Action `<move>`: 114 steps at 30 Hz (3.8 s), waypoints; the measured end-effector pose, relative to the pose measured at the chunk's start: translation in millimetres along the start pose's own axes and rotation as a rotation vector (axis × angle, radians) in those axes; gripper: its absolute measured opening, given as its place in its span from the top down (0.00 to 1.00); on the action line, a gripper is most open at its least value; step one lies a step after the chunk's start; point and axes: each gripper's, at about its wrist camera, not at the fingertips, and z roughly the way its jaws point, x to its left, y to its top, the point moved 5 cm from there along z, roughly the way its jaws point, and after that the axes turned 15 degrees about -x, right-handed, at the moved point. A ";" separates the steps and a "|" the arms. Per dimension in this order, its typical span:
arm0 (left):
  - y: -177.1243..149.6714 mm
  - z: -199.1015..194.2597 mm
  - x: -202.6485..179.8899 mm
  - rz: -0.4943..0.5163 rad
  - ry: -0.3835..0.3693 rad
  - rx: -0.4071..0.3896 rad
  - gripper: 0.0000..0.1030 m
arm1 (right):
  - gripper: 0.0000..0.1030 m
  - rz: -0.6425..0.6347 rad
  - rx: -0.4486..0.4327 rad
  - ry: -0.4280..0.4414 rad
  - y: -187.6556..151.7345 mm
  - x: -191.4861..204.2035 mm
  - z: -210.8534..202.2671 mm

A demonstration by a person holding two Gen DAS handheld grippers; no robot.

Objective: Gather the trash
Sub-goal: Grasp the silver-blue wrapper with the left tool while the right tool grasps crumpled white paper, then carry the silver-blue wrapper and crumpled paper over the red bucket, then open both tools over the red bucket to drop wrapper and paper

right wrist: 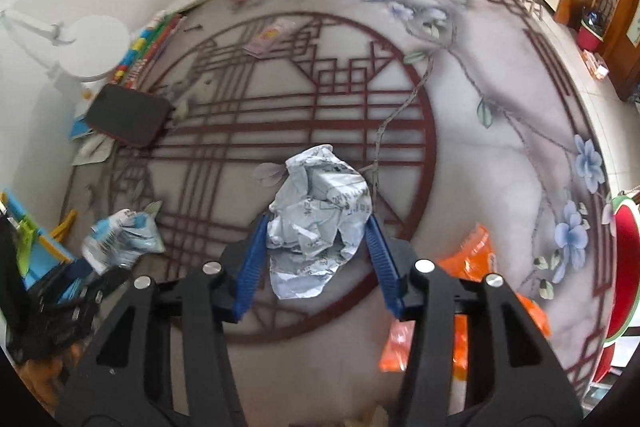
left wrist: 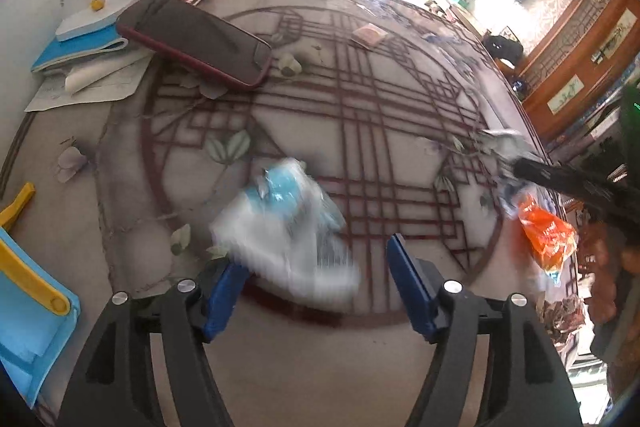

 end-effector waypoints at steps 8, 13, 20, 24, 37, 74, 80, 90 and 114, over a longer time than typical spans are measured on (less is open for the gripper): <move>4.4 12.0 18.3 -0.047 0.033 0.010 0.39 | 0.52 0.056 -0.054 0.011 -13.9 -5.4 -41.1; 6.7 13.2 15.6 -0.052 0.028 0.013 0.70 | 0.52 0.051 -0.083 0.009 -16.1 -2.9 -54.1; 19.9 -1.8 -11.8 -0.008 -0.014 -0.048 0.72 | 0.52 0.011 -0.183 -0.017 -0.4 -4.1 -76.0; 32.7 -13.4 -32.1 0.023 -0.042 -0.088 0.72 | 0.51 -0.007 -0.217 -0.015 3.3 -4.6 -84.4; 57.2 -37.1 -87.5 0.073 -0.120 -0.159 0.72 | 0.51 0.007 -0.280 -0.035 7.1 -24.3 -110.2; 57.5 -37.4 -223.4 0.133 -0.123 -0.210 0.72 | 0.51 0.030 -0.306 -0.065 14.2 -157.5 -149.1; 58.1 -40.4 -257.5 0.141 -0.134 -0.233 0.72 | 0.51 0.034 -0.320 -0.074 16.8 -186.3 -161.1; 55.6 -40.9 -319.3 0.199 -0.180 -0.238 0.72 | 0.51 0.087 -0.341 -0.100 12.9 -235.2 -180.3; -38.5 23.6 -510.1 0.401 -0.535 0.068 0.72 | 0.50 0.324 -0.297 -0.351 -49.4 -394.2 -217.3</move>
